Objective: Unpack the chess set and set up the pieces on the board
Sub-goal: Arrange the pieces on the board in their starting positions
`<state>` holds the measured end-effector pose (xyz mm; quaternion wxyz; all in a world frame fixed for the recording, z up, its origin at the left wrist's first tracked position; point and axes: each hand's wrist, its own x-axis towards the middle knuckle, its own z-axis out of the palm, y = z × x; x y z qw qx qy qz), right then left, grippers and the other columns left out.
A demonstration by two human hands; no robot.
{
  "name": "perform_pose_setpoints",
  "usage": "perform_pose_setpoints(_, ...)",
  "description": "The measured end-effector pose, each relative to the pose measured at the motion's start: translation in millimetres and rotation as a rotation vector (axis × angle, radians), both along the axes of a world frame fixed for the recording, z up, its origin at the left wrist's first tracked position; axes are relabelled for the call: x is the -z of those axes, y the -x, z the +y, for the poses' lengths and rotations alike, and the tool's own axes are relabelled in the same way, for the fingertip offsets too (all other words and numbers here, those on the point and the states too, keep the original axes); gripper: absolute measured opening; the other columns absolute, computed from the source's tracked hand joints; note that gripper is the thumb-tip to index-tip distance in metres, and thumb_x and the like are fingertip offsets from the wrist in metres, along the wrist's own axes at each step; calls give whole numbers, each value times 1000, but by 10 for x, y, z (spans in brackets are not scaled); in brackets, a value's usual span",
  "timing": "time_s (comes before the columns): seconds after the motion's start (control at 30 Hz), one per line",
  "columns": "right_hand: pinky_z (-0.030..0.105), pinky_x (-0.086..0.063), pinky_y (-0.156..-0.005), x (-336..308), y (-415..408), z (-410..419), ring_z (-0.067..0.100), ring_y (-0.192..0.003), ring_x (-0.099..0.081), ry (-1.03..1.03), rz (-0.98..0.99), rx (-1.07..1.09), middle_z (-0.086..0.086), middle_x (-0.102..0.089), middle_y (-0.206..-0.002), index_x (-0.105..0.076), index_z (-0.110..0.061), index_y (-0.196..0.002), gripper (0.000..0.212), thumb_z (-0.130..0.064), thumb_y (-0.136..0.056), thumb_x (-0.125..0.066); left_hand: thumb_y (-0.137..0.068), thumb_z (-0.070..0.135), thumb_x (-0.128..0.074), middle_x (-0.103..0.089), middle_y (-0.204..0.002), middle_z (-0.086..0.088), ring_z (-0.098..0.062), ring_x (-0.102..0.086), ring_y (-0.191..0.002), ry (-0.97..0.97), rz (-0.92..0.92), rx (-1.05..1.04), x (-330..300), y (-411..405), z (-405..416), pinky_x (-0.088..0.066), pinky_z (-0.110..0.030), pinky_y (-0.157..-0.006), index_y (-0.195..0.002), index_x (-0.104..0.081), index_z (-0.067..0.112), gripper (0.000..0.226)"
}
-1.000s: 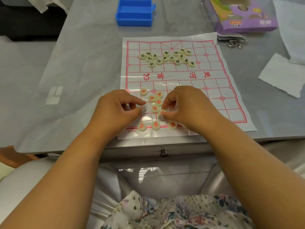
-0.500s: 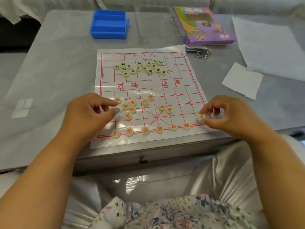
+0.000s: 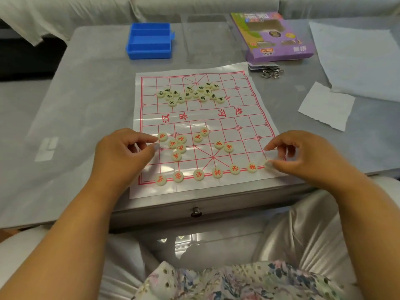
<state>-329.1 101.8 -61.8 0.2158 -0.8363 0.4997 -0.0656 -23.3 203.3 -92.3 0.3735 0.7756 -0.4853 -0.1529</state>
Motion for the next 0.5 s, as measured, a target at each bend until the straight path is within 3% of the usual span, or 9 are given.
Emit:
perform_pose_setpoints(0.1, 20, -38, -56, -105, -225, 14, 13, -66, -51, -3, -63, 18, -5, -57, -73, -60, -32, -88, 13, -37, -80, -69, -85, 29, -68, -60, -82, 14, -9, -53, -70, 20, -1, -75, 21, -47, -4, -41, -16, -60, -102, -73, 21, 19)
perform_pose_setpoints(0.23, 17, -39, -59, -129, -731, -45, 10, -67, -50, 4, -53, -42, -7, -58, -79, -63, -29, -91, 7, -33, -86, -64, -85, 29, -69, -62, -85, 9, -9, -53, -68, 15, 16, -121, 47, -88, -22, -43, -16, -60, -104, -73, 20, 21)
perform_pose_setpoints(0.3, 19, -42, -65, -98, -993, -93, 10, -68, -50, 26, -47, -87, -4, -61, -83, -66, -27, -95, 10, -31, -87, -62, -85, 30, -69, -61, -83, 11, -8, -53, -68, 1, 22, -124, 55, -92, -37, -44, -16, -60, -105, -72, 21, 22)
perform_pose_setpoints(0.5, 16, -38, -63, -2, -1467, -255, 4, -66, -47, 92, -42, -150, -12, -54, -81, -69, -26, -102, 16, -30, -87, -62, -83, 31, -70, -58, -81, 16, -8, -53, -69, -17, 24, -101, 72, -85, -70, -45, -16, -63, -106, -72, 23, 24)
